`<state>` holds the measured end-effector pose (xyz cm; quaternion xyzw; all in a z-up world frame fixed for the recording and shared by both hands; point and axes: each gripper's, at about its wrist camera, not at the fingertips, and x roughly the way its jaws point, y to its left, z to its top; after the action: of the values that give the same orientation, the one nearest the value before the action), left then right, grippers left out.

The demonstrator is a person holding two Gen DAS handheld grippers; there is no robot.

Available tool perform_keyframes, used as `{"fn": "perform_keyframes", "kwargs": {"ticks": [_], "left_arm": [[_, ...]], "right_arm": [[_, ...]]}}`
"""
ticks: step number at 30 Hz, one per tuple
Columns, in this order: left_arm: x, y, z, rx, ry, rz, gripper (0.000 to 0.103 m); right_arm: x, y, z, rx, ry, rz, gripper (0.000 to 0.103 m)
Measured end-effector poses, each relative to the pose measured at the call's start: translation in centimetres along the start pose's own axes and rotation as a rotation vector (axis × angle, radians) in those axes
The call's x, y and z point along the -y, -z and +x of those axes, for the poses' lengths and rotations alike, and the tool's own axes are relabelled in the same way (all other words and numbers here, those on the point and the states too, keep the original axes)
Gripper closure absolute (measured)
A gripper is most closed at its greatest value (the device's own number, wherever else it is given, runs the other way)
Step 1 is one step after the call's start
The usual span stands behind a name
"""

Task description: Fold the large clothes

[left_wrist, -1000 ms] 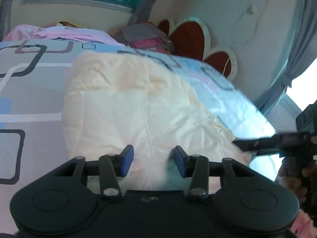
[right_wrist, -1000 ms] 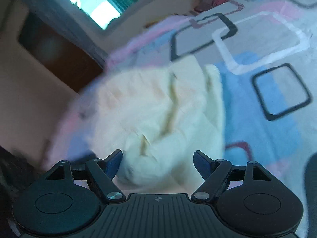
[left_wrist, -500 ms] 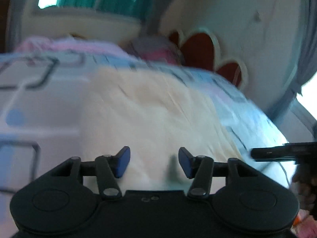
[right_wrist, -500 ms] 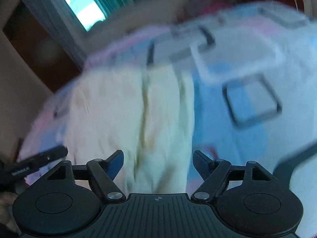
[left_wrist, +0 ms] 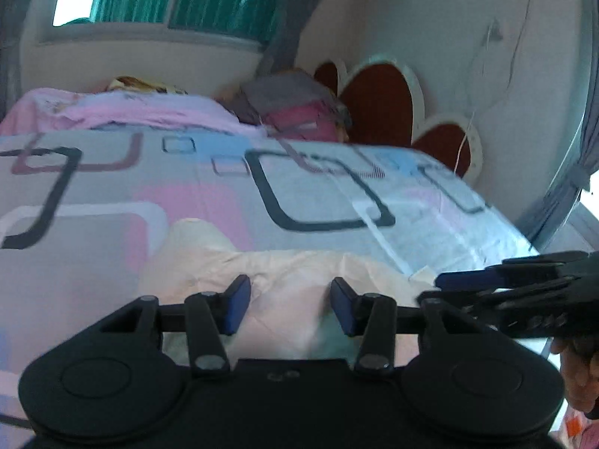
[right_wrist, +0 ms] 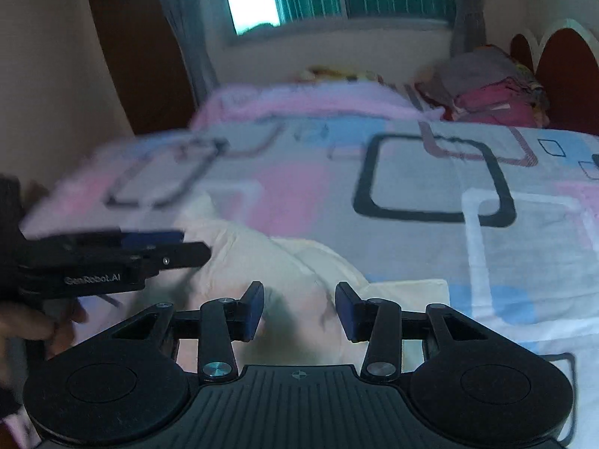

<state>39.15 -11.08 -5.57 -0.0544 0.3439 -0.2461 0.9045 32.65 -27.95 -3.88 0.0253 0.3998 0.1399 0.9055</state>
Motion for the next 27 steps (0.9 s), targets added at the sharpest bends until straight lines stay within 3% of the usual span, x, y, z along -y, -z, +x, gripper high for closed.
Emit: {"fn": "perform_keyframes", "kwargs": {"ticks": [4, 9, 18, 21, 22, 23, 25, 27], "left_arm": [[0.4, 0.9, 2.4, -0.052, 0.011, 0.0, 0.058], [1.6, 1.6, 5.2, -0.141, -0.022, 0.05, 0.057], [1.9, 2.1, 6.2, -0.163, -0.042, 0.077, 0.057], [1.7, 1.2, 4.4, -0.147, -0.016, 0.06, 0.051], [1.6, 1.0, 2.8, -0.113, -0.013, 0.044, 0.037], [1.6, 1.0, 1.2, -0.077, -0.007, 0.038, 0.031], [1.7, 1.5, -1.8, -0.035, 0.009, 0.038, 0.031], [1.7, 2.4, -3.7, -0.042, 0.019, 0.024, 0.035]], "right_arm": [[2.6, 2.0, 2.5, -0.058, 0.042, 0.074, 0.06], [5.2, 4.0, 4.0, -0.09, 0.016, 0.171, 0.06], [5.3, 4.1, 4.2, -0.099, 0.023, 0.191, 0.06], [5.1, 3.2, 2.1, -0.076, 0.033, 0.208, 0.059], [4.8, 3.0, 0.7, -0.046, 0.029, 0.2, 0.059], [4.4, 2.9, -0.6, -0.024, 0.024, 0.188, 0.059], [3.3, 3.0, -2.9, -0.003, 0.009, 0.161, 0.059], [2.0, 3.7, -4.5, -0.007, -0.017, 0.131, 0.059]]}}
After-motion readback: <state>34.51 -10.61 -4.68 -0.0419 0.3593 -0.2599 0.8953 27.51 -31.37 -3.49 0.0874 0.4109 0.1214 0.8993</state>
